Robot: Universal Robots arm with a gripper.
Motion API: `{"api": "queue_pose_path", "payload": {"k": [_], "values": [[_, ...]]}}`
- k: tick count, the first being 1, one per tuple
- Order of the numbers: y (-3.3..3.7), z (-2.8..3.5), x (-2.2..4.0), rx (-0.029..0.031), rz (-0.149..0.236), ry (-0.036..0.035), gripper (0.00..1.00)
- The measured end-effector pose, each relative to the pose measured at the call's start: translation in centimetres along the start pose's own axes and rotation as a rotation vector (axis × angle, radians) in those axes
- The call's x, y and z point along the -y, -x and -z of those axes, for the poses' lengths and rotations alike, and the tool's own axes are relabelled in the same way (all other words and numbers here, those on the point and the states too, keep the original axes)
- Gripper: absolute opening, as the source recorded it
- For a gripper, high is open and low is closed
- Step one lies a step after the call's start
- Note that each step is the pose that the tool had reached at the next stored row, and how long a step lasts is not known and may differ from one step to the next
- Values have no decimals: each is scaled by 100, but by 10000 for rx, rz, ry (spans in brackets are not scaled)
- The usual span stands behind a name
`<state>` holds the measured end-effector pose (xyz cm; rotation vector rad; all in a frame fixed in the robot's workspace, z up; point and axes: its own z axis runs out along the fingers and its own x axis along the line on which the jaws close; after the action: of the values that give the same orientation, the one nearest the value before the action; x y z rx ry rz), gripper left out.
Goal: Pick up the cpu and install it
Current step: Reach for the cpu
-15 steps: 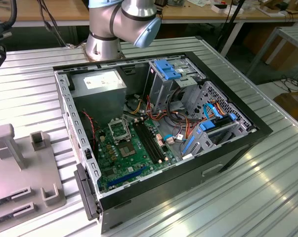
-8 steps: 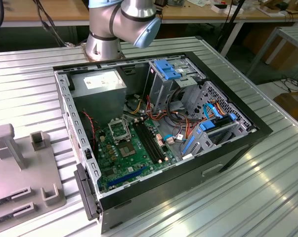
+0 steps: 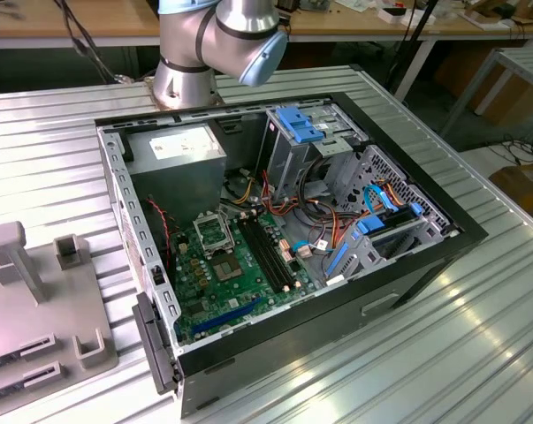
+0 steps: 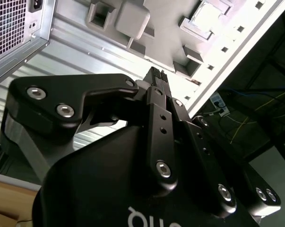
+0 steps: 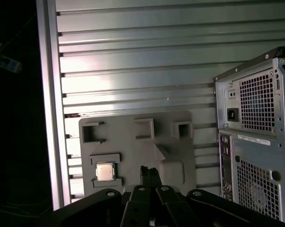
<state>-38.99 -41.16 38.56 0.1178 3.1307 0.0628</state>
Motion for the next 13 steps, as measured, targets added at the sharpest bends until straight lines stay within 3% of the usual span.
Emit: {"api": "queue_pose_path", "payload": {"k": [8, 13], "values": [[-89, -7, 38, -48, -2, -3, 11], [-197, -14, 67, -70, -3, -5, 11]]}}
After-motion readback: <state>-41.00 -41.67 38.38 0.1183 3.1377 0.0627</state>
